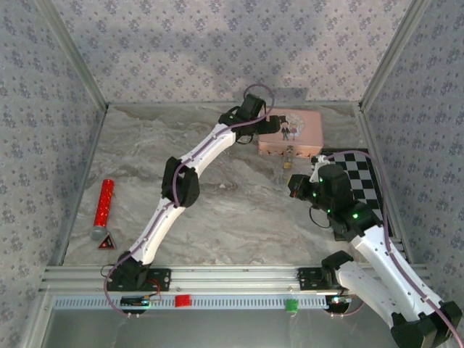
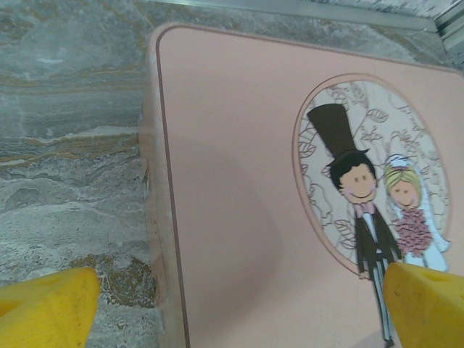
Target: Unlock the padlock with the key
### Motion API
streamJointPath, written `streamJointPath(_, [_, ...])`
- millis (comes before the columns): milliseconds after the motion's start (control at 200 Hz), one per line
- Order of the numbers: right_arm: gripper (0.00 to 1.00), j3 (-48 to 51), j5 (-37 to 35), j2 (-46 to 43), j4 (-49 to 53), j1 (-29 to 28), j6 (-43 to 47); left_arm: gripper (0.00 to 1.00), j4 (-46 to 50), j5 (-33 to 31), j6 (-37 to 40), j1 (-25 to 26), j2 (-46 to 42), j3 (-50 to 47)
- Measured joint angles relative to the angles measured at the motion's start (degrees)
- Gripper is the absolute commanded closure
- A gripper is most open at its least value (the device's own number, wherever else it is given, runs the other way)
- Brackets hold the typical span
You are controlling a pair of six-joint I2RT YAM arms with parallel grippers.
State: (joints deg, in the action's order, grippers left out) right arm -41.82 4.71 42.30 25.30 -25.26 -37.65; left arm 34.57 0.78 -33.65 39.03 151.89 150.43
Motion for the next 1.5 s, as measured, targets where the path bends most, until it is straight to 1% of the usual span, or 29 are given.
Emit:
streamJointPath(200, [1.0,1.09,0.0,0.0,-0.17,0.0,-0.09,0.01,-0.68,0.46,0.17,0.0,2.78,0.09])
streamJointPath(410, [1.0,1.16,-0.26,0.0,-0.09,0.0,-0.22,0.04,0.02,0.09,0.46,0.0,2.84,0.52])
streamJointPath(455, [1.0,1.16,-0.55,-0.04,-0.07,0.0,-0.22,0.05,-0.37,-0.17,0.63,0.0,2.27,-0.66])
streamJointPath(515, [1.0,1.16,-0.92,-0.04,-0.07,0.0,-0.22,0.05,-2.8,-0.46,0.61,0.0,0.17,-5.25])
streamJointPath(670, [1.0,1.16,-0.94,0.44,-0.17,0.0,-0.24,0.05,-10.64,-0.59,-0.72,-0.42,-9.31,-22.8])
streamJointPath(765, [1.0,1.16,-0.94,1.29,-0.2,0.0,-0.24,0.05,-13.81,-0.33,-2.19,-1.2,-14.23,-31.41])
streamJointPath(870, [1.0,1.16,-0.92,2.1,-0.24,0.0,-0.26,0.05,-17.79,0.22,-3.48,-2.36,-18.34,-39.15])
streamJointPath(914, [1.0,1.16,-0.92,2.32,-0.24,0.0,-0.28,0.08,-19.32,0.92,-3.93,-2.97,-19.54,-41.64])
streamJointPath(964, [1.0,1.16,-0.92,2.47,-0.28,0.0,-0.33,0.08,-20.81,1.86,-4.11,-3.58,-20.37,-43.52])
streamJointPath(1119, [1.0,1.16,-0.92,3.15,-1.07,0.0,-0.46,0.06,-19.61,4.0,-2.89,-4.9,-20.2,-44.57])
streamJointPath(1214, [1.0,1.16,-0.9,3.58,-1.55,0.0,-0.48,0.05,-17.64,6.03,-1.68,-4.48,-18.43,-39.26])
streamJointPath(1314, [1.0,1.16,-0.9,3.65,-1.6,-0.02,-0.63,0.06,-18.64,7.78,-1.53,-3.37,-17.29,-34.77])
streamJointPath(1399, [1.0,1.16,-0.92,3.52,-1.51,-0.17,-0.66,0.06,-20.98,8.26,-2.36,-2.47,-17.51,-35.01])
streamJointPath(1499, [1.0,1.18,-0.98,2.95,-1.44,-0.17,-0.68,0.08,-23.37,8.46,-3.89,-1.36,-17.94,-38.36])
